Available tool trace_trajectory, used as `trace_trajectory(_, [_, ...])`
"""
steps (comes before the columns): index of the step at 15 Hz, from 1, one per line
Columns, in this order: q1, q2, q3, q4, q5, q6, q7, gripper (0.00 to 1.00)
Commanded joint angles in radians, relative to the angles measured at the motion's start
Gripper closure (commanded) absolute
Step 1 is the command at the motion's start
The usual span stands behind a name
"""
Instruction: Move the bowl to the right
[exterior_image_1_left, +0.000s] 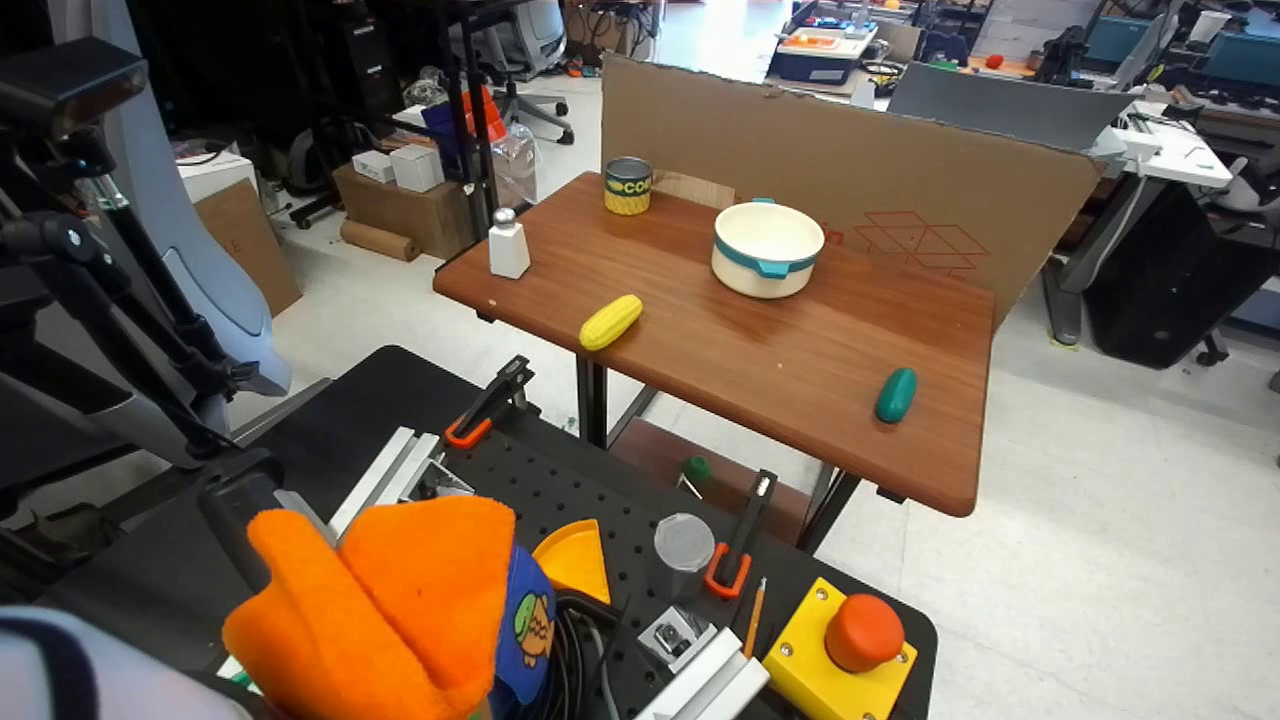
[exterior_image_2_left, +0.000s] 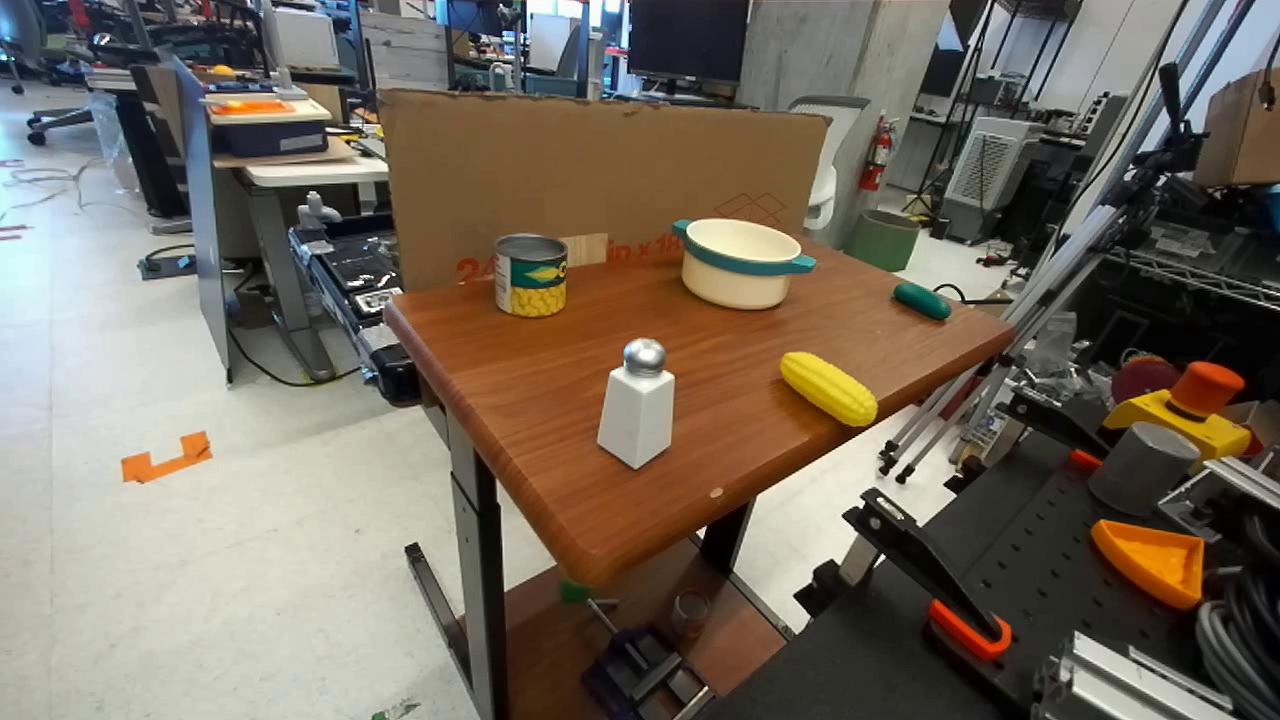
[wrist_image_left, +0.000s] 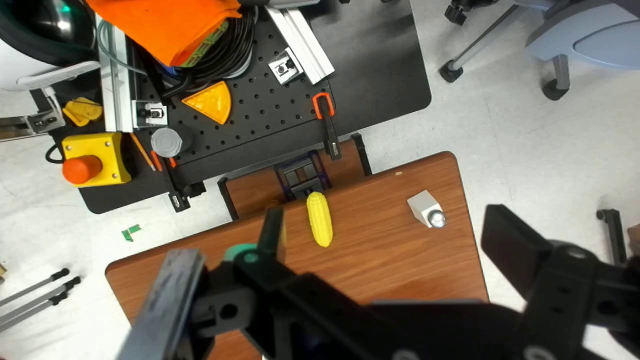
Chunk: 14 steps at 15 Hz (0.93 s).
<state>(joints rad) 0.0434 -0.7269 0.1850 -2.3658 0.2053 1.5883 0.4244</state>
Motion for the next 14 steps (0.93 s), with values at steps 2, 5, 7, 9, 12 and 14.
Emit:
trace_trajectory(2, [-0.012,0.0,0.008,0.003,0.005,-0.004,-0.006,0.0])
trace_trajectory(5, [-0.023,0.057,0.004,0.032,0.007,-0.01,0.003,0.0])
trace_trajectory(7, [-0.039,0.111,0.007,0.053,-0.005,0.006,0.013,0.0])
trace_trajectory(9, [-0.06,0.184,0.008,0.089,-0.024,0.015,0.028,0.0])
trace_trajectory(12, [-0.086,0.309,0.007,0.159,-0.075,0.033,0.052,0.0])
trace_trajectory(14, [-0.09,0.399,0.004,0.211,-0.138,0.082,0.043,0.0])
